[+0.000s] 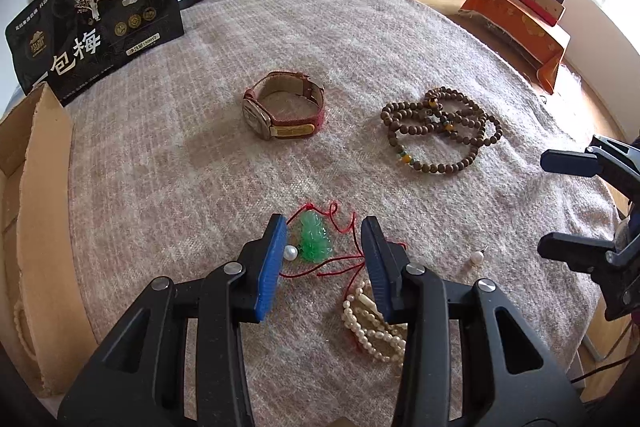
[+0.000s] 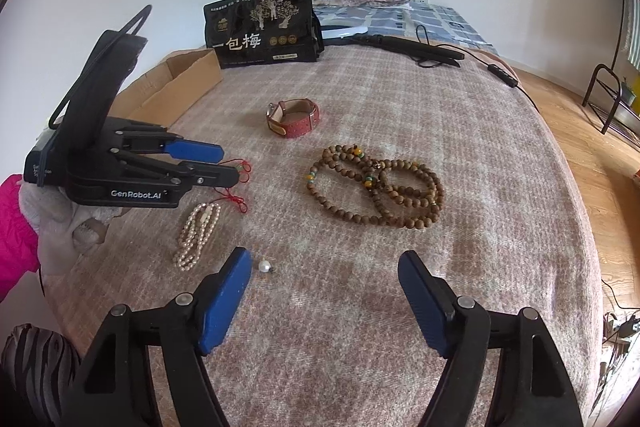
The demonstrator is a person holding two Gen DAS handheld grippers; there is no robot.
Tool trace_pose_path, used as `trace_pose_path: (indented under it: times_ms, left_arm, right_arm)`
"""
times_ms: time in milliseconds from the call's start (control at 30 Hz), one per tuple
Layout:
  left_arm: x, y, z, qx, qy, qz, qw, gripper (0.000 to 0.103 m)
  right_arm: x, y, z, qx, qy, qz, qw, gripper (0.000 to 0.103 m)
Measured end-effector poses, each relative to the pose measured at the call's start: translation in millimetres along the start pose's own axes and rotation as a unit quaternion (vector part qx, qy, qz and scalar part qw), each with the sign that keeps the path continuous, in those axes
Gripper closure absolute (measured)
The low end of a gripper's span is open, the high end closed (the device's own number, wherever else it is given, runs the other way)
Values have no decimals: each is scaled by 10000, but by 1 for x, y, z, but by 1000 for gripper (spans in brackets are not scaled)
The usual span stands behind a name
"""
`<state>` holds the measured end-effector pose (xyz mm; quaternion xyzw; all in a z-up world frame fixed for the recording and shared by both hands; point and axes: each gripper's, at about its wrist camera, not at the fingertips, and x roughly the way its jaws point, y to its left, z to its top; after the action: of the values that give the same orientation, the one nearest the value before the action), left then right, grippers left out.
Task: Organize jewelry
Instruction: 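Move the left tool to the green jade pendant and close on it, then lift the jade pendant with the left tool while the right tool grips the loose pearl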
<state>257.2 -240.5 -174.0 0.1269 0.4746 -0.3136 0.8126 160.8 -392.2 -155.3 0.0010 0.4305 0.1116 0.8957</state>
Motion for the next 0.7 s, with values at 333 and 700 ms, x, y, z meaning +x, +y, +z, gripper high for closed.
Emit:
trace_pose_path:
  times_ms: [333,700]
  left_arm:
    - [15,1,7,83,192,-9,9998,69]
    - [18,-4,4,203,205,58,9996,89]
  right_arm:
    - [12,28,-5,-489,146,154,9986,37]
    - [27,35,-2,-524,282,401,9974,56]
